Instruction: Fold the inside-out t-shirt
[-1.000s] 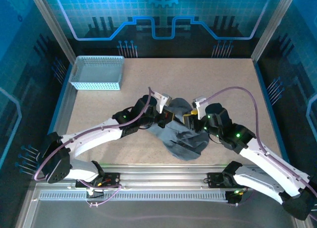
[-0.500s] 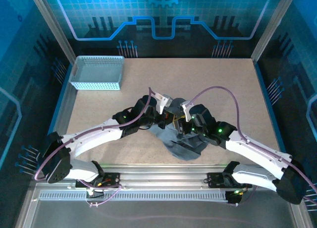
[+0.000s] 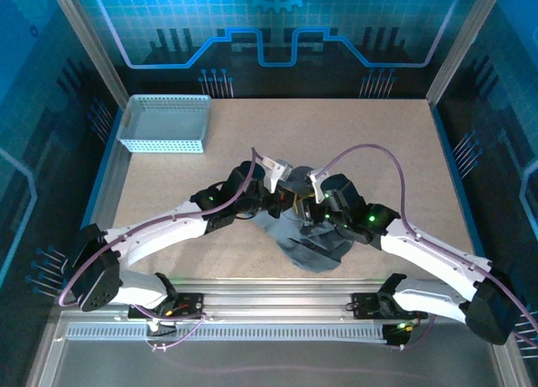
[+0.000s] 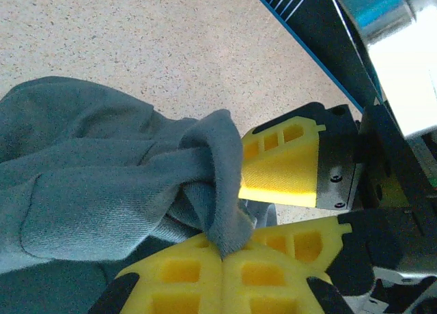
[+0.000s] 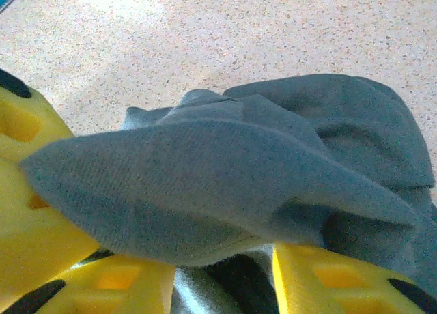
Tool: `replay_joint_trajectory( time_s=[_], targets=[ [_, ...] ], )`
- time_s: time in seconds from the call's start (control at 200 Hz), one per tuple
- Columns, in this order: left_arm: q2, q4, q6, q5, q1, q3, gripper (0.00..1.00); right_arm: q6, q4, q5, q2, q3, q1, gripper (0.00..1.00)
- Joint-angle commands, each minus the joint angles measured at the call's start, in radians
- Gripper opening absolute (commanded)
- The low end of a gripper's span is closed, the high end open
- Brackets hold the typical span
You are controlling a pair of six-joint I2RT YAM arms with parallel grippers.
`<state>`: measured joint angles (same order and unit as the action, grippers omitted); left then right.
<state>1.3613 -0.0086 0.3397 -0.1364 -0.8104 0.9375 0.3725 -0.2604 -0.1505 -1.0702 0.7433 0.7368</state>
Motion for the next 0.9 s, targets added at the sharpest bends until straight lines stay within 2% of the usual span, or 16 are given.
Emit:
replay_joint_trajectory(
  time_s=[0.0,0.11,0.27,0.405,0.63,0.74,0.8,0.895],
  targets=[
    [-0.005,0.008,-0.018,-0.03,0.0,-0.024,0.0,0.016,0.109,0.107,0.049,-0.016,-0.053,0.46],
    [-0.007,0.013,-0.018,-0.041,0.0,-0.023,0.0,0.026,0.134,0.156,0.047,-0.034,-0.079,0.44],
    [-0.007,0.009,-0.021,-0.043,0.0,-0.022,0.0,0.02,0.139,0.157,0.036,-0.025,-0.078,0.38],
    [-0.008,0.009,-0.018,-0.04,0.0,-0.018,0.0,0.01,0.122,0.139,0.011,-0.017,-0.068,0.28],
    [-0.008,0.002,-0.021,-0.008,0.003,-0.014,0.02,-0.009,0.044,0.079,0.052,-0.007,-0.06,0.01],
    [-0.001,-0.019,-0.012,0.018,0.013,-0.008,0.04,-0.017,-0.023,0.053,0.092,0.007,-0.06,0.0],
    [0.001,-0.03,-0.009,0.027,0.02,-0.008,0.09,-0.02,-0.067,0.036,0.122,0.013,-0.06,0.0],
    [-0.011,-0.045,-0.01,0.06,0.031,-0.014,0.27,-0.016,-0.164,-0.045,0.179,0.025,-0.063,0.0]
  ],
)
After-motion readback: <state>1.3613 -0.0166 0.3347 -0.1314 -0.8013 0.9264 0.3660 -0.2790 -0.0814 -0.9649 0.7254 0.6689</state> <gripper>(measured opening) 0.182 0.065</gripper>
